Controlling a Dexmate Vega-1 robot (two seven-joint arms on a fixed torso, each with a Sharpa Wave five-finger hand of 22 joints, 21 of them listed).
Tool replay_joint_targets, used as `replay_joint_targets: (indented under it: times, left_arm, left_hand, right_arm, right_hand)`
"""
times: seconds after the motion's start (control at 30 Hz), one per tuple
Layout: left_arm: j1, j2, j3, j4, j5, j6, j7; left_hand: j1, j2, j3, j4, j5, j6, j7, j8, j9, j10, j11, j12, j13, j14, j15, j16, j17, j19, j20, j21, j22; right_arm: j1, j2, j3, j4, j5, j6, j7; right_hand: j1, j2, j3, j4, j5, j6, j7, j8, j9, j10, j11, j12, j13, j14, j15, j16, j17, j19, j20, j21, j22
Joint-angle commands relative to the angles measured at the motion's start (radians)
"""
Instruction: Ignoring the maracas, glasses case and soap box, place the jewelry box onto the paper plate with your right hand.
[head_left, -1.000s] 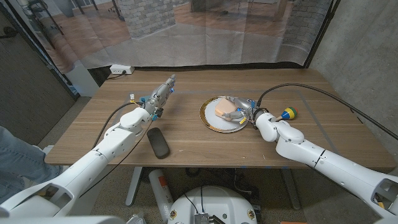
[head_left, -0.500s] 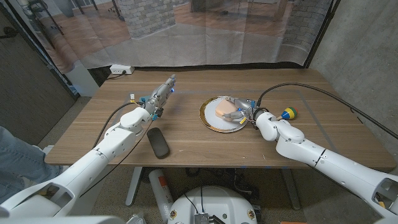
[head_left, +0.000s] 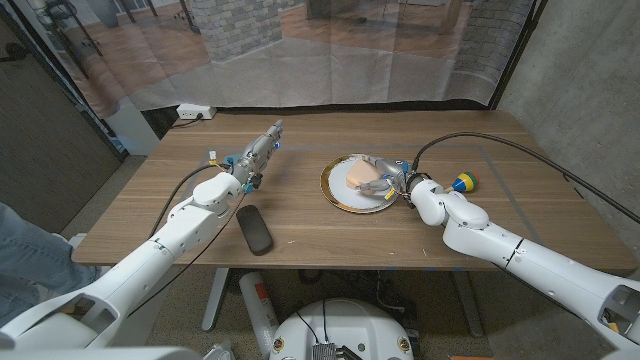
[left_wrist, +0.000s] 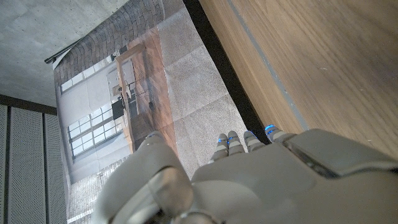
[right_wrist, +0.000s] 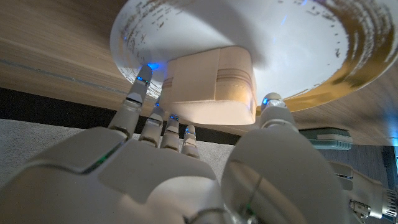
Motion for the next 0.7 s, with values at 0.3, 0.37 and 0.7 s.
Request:
replay_joint_targets:
  times: [0.3,0.37,0.7]
  left_arm:
    - [-0.023,-0.014,0.009,0.036,-0.001,-0.008,-0.022]
    - [-0.025,-0.015,0.009,0.038,-0.002,-0.009,-0.023]
    - [-0.037,-0.023,0.013,0.057,-0.003,-0.013,-0.034]
  left_hand:
    - [0.007,0.009,-0.003,-0.002,-0.005,-0.001,0.003,0.003,0.004,-0.005,0.003,0.002,0.006,-0.032,0.0,0.002,0.003,-0.102,0.008,0.007,0.006]
    - [0.007,0.01,-0.003,-0.002,-0.005,-0.001,0.004,0.003,0.004,-0.005,0.002,0.002,0.006,-0.032,0.0,0.002,0.003,-0.103,0.007,0.007,0.006]
    - [0.008,0.011,-0.004,-0.002,-0.005,-0.002,0.002,0.003,0.004,-0.005,0.0,0.002,0.006,-0.033,0.0,0.001,0.003,-0.102,0.008,0.007,0.006]
  right_arm:
    - [-0.005,-0.013,0.016,-0.052,-0.031,-0.02,-0.008]
    - [-0.005,-0.014,0.018,-0.057,-0.034,-0.022,-0.007]
    - [-0.011,-0.022,0.037,-0.085,-0.044,-0.018,-0.019]
  right_hand:
    - [-0.018,0.003,-0.016,0.001,0.015,-0.005,-0.002,0.003,0.0,0.002,-0.006,-0.001,-0.005,0.001,0.003,0.008,-0.001,0.003,0.008,-0.008,0.003]
    - [-0.019,0.003,-0.018,0.0,0.016,-0.001,-0.002,0.005,0.0,0.003,-0.007,0.0,-0.006,0.001,0.003,0.009,-0.002,0.004,0.008,-0.008,0.003]
    - [-0.024,0.007,-0.025,0.001,0.023,0.008,-0.004,0.011,0.0,0.01,-0.018,0.001,-0.011,0.003,0.004,0.011,-0.003,0.005,0.008,-0.012,0.004]
